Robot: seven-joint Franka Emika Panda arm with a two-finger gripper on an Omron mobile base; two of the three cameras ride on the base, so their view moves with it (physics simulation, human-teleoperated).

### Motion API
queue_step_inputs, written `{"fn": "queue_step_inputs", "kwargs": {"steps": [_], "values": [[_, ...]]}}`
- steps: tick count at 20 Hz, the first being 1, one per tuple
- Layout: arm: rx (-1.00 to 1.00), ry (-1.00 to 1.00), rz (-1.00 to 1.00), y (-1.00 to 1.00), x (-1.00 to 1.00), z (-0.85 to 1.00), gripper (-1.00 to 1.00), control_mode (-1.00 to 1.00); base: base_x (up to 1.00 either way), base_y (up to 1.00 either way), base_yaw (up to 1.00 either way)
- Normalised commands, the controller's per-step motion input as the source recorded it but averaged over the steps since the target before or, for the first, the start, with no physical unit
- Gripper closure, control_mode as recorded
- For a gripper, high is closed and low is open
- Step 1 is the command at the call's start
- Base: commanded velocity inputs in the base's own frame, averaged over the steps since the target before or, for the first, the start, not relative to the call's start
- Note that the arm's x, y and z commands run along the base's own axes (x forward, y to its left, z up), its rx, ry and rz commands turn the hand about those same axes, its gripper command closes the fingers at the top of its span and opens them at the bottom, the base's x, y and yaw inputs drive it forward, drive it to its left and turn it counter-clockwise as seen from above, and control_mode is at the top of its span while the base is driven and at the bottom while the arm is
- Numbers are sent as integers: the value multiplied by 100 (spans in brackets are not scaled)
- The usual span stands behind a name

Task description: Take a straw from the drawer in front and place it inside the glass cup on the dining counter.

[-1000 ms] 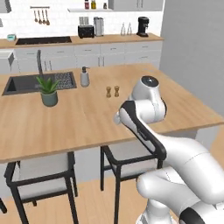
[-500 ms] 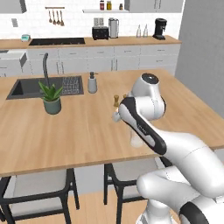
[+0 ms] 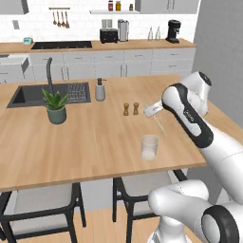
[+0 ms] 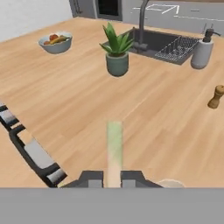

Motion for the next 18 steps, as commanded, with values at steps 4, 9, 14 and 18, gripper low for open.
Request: {"fn": "queue_step_inputs", "kwargs": {"steps": [4,9,14,18], "values": [[22,-17,32,-24,25,0,100,-100,0,0,0],[23,-6,30,-8,45,0,100,-100,0,0,0],[11,-5,21,0,4,-12,100,-100,0,0,0],[0,-11,14,2,2,-32,100,-100,0,0,0]]}}
